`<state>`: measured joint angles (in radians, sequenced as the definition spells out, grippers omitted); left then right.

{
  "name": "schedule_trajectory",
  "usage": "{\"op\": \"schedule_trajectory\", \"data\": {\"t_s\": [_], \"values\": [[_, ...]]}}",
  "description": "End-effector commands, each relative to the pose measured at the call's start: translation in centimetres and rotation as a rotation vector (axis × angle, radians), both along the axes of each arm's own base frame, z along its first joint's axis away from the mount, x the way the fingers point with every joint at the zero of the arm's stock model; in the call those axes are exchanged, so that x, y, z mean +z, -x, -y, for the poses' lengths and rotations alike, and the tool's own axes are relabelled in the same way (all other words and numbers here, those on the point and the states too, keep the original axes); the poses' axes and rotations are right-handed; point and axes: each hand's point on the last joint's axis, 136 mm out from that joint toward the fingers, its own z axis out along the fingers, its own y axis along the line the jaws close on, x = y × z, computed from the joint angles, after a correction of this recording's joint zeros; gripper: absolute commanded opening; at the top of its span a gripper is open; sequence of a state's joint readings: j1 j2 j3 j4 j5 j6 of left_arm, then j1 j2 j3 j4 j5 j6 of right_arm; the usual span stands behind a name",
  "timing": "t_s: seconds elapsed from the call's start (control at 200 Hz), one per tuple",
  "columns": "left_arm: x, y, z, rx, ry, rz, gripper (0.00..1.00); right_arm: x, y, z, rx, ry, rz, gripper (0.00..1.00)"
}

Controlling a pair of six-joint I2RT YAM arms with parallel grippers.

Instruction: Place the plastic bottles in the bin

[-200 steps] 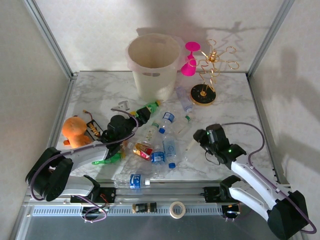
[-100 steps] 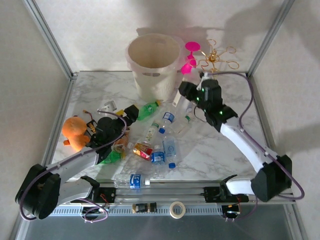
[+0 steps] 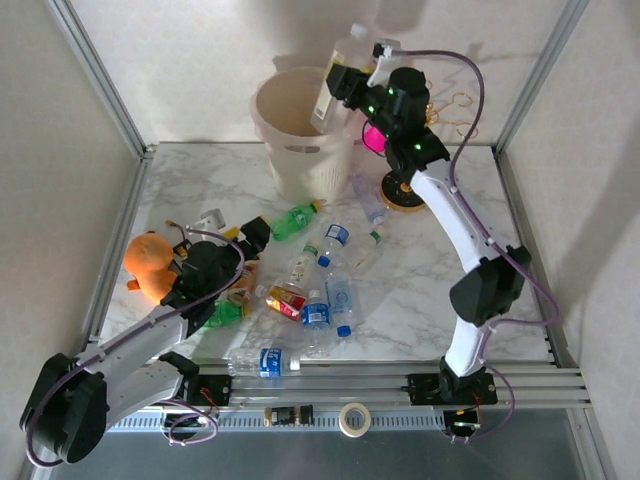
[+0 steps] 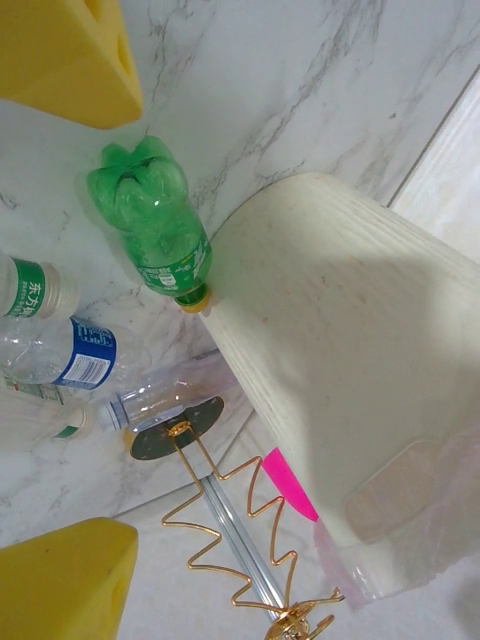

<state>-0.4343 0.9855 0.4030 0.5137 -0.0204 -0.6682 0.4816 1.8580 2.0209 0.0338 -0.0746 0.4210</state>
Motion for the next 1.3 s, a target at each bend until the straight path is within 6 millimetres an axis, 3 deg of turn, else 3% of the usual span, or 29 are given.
{"op": "schedule_trajectory", "data": {"t_s": [0.0,0.07,0.285,0.466,0.621,0.771,1.017,1.132,1.297], "values": [[-0.6,0.6,-1.2,0.03,-0.047,-0.009,1.0,0.8,-2.3,-0.5,-0.012,0.017,0.075,0.43],[-0.5,0.9,-1.5,0.037,-0.056,-0.01,1.0,0.5,-3.8,-1.1,-0.016,0.012,0.093,0.43],[-0.7,1.8,-2.3,0.055,-0.059,-0.012,1.0,-3.0,-7.4,-3.9,0.038,0.058,0.121,0.42],[-0.8,2.2,-2.8,0.07,-0.061,-0.015,1.0,-6.5,-8.8,-5.5,0.089,0.085,0.097,0.44],[-1.0,2.3,-2.9,0.071,-0.068,-0.018,1.0,-7.0,-8.9,-5.8,0.099,0.08,0.093,0.56],[-1.1,2.3,-2.9,0.076,-0.062,-0.021,1.0,-5.5,-8.3,-5.6,0.098,0.072,0.122,0.78],[-0.9,2.2,-3.3,0.109,-0.006,-0.03,1.0,-3.2,-5.6,-5.0,0.118,0.113,0.147,0.98],[-1.4,2.2,-4.8,0.205,0.065,-0.064,1.0,-2.6,-3.4,-4.5,0.122,0.142,0.152,0.99],[-1.3,2.6,-4.6,0.184,0.038,-0.081,1.0,-3.1,-0.3,-3.3,0.109,0.169,0.129,0.99]]}}
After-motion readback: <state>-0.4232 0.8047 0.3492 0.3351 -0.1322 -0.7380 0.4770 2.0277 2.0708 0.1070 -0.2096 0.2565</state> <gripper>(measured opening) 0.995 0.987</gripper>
